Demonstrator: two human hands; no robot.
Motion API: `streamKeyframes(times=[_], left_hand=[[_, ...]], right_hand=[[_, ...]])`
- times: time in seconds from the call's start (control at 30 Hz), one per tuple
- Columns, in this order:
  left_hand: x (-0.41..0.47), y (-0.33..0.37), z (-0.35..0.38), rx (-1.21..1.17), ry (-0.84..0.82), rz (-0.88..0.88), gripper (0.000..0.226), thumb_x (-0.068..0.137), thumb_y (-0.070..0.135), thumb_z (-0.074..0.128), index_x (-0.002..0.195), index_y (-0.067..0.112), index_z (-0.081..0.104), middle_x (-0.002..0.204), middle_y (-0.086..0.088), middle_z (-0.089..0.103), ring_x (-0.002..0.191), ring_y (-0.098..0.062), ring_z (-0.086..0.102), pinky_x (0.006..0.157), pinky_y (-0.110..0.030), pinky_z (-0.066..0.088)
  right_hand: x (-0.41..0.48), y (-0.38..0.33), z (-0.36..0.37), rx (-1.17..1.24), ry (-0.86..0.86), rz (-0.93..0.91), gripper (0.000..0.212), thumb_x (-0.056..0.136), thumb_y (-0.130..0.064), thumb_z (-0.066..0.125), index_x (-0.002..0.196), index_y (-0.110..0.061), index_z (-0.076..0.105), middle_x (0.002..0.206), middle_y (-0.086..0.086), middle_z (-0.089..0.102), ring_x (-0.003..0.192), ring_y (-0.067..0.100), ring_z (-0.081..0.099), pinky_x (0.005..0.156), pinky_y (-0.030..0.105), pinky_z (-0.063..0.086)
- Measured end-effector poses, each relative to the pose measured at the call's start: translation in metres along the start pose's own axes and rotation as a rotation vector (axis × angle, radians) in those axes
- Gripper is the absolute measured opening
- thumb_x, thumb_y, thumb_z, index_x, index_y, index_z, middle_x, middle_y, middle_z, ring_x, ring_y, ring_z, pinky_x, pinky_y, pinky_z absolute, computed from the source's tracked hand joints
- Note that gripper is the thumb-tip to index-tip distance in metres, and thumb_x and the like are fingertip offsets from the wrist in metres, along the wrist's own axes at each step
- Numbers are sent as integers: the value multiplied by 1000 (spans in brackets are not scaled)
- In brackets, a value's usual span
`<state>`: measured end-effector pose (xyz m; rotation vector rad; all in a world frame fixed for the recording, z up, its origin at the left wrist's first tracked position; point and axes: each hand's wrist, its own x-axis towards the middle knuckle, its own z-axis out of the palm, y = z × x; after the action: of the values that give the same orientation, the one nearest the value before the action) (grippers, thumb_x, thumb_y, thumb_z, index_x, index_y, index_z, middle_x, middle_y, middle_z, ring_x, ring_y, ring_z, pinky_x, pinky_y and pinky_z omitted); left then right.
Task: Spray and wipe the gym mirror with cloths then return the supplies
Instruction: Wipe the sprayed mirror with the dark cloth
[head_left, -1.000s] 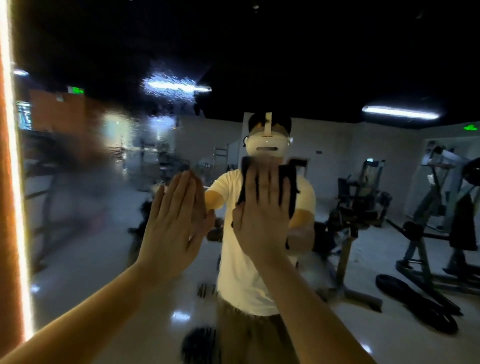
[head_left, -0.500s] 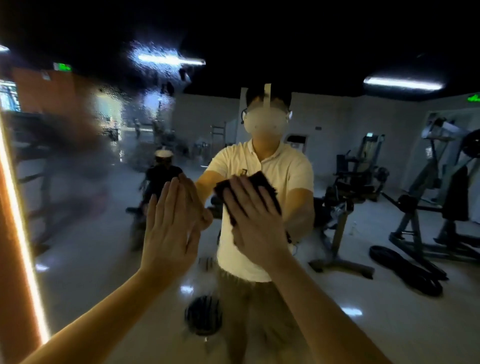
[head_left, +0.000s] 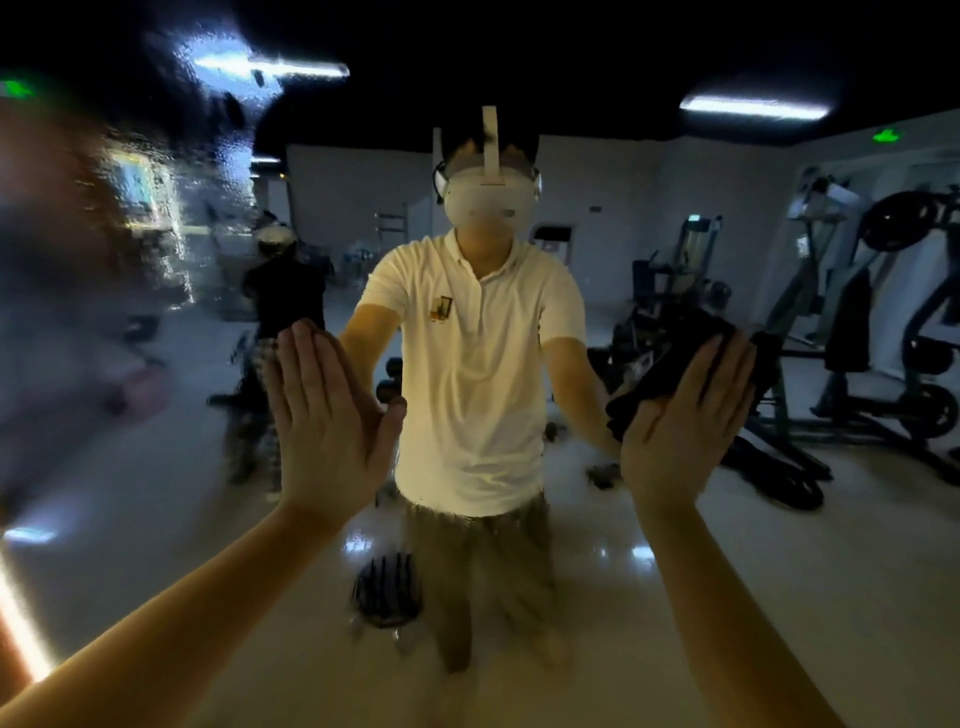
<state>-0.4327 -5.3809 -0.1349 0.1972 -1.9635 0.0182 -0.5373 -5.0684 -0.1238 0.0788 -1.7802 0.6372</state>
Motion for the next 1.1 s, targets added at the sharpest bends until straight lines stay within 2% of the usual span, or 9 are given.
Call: streamKeyframes(times=[0.17, 0.3, 0.4, 0.5, 0.63, 0.8, 0.87, 0.93, 1.1], left_hand=[[-4, -16, -15, -22, -14, 93, 95, 99, 50, 57, 160, -9, 15, 169, -31, 11, 158, -46, 10, 126, -62, 16], [-16, -36, -30, -35, -12, 166, 83, 102, 38, 56, 160, -8, 20, 170, -27, 14, 160, -38, 10, 129, -57, 12], [-39, -56, -33, -72, -97, 60, 87, 95, 33, 58, 162, -5, 17, 172, -22, 12, 160, -36, 11, 126, -62, 18], [-62, -68, -29, -63, -153, 23, 86, 95, 35, 52, 163, -4, 15, 173, -20, 9, 161, -35, 8, 126, -62, 19], [-81, -57, -22, -40, -186, -27, 88, 95, 38, 50, 163, -2, 14, 173, -19, 7, 161, -34, 7, 127, -60, 18], [-91, -23, -7, -109, -148, -103, 99, 99, 59, 48, 161, -8, 12, 172, -23, 5, 161, -36, 5, 131, -50, 8], [-90, -12, -3, -112, -153, -147, 109, 94, 65, 53, 162, -8, 8, 172, -24, 1, 161, -36, 2, 130, -52, 10], [-90, -8, 0, -93, -177, -186, 118, 90, 70, 58, 162, -6, 3, 172, -23, -2, 161, -34, -2, 130, -54, 10], [-90, -7, -1, -45, -260, -212, 132, 81, 78, 60, 163, -3, -6, 172, -21, -10, 161, -33, -7, 129, -58, 14]], right_hand=[[-41, -71, 17, 89, -45, -138, 68, 99, -29, 34, 159, 3, 27, 166, 26, 22, 156, 42, 17, 125, 60, 16], [-67, -143, 29, 65, -165, -337, 83, 93, -23, 61, 163, -7, 19, 170, 18, 13, 159, 35, 6, 127, 56, 8], [-84, -194, 36, 86, -202, -455, 76, 96, -25, 53, 162, -10, 21, 170, 13, 9, 159, 31, 5, 128, 51, 5], [-111, -221, 44, 152, -327, -707, 75, 96, -33, 53, 163, -12, 27, 171, 11, 10, 160, 28, 2, 129, 47, 0], [-134, -195, 46, 133, -449, -980, 70, 101, -30, 51, 164, -12, 24, 173, 8, 8, 160, 24, 2, 130, 44, 9], [-107, -116, 28, 101, -356, -873, 66, 100, -23, 48, 162, -14, 29, 172, 10, 15, 160, 25, 10, 129, 46, 10], [-89, -82, 20, 78, -322, -782, 71, 95, -23, 52, 162, -14, 30, 171, 11, 18, 159, 27, 11, 128, 47, 8], [-74, -46, 12, 38, -308, -681, 77, 91, -25, 55, 161, -13, 28, 171, 12, 13, 159, 30, 8, 128, 49, 5], [-48, 24, -6, 0, -183, -287, 67, 97, -25, 37, 159, -3, 25, 168, 24, 19, 157, 40, 14, 127, 57, 11]])
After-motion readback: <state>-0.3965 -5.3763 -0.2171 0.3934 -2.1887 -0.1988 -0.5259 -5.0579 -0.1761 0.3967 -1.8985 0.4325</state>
